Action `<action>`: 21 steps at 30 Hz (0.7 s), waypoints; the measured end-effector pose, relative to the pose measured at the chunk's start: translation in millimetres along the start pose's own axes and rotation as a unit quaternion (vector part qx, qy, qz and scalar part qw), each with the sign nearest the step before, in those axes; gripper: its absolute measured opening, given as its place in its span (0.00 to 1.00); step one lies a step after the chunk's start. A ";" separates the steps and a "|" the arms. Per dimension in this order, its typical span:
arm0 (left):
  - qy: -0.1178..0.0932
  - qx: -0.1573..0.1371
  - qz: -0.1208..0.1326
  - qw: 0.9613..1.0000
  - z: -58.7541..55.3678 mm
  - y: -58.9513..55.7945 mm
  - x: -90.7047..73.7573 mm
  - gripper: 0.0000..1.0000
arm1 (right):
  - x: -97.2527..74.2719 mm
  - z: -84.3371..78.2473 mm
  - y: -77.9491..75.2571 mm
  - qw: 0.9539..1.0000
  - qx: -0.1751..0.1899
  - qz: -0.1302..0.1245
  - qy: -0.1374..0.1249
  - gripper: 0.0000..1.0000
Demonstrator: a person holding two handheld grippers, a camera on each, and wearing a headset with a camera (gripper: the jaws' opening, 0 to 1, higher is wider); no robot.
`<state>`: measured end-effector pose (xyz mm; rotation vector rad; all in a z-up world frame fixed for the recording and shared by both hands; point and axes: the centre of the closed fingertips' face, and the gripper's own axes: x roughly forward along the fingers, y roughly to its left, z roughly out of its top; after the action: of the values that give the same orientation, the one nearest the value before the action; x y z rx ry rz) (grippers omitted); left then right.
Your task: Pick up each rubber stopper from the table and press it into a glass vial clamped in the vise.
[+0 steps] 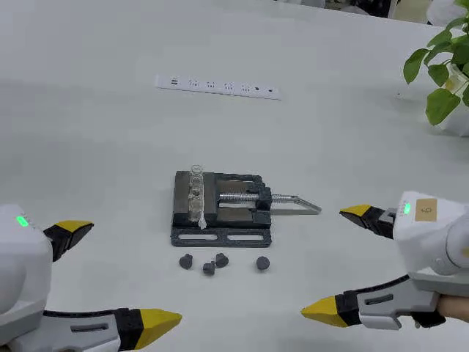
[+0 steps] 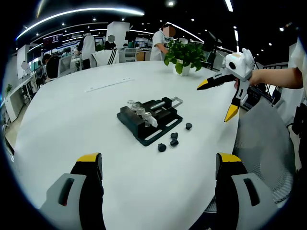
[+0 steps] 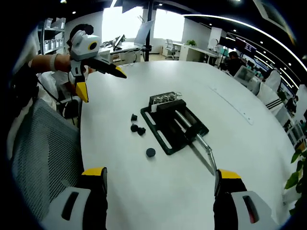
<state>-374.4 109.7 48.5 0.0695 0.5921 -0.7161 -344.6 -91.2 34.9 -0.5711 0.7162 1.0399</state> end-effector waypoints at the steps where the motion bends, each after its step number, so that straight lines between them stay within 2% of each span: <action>1: 0.000 0.001 0.000 1.000 -0.7 0.0 -0.1 0.98 | 1.1 3.5 -0.1 1.000 -0.009 0.005 0.003 0.91; 8: -0.002 -0.004 0.007 1.000 -2.2 2.2 -1.3 0.98 | 8.8 23.0 -2.1 0.998 -0.061 0.029 0.016 0.89; 10: -0.003 -0.005 0.007 1.000 -2.3 2.5 -1.2 0.98 | 11.0 27.5 0.8 0.996 -0.077 0.047 0.022 0.87; 14: -0.004 0.001 0.004 1.000 -0.8 1.1 -1.0 0.98 | 16.1 32.0 7.8 0.990 -0.113 0.078 0.039 0.79; 16: -0.005 0.002 0.003 1.000 0.4 0.3 -1.0 0.98 | 20.0 32.7 9.8 0.988 -0.123 0.081 0.045 0.77; 17: -0.006 0.003 0.004 1.000 1.0 0.3 -1.0 0.98 | 22.3 29.8 13.9 0.984 -0.137 0.099 0.056 0.76; 21: -0.008 0.004 0.002 1.000 0.4 1.7 -0.6 0.98 | 32.7 20.6 14.9 0.977 -0.156 0.120 0.079 0.67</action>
<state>-373.5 111.3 49.0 0.0733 0.5735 -0.7139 -342.3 -51.9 22.0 -0.8617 0.7797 1.3552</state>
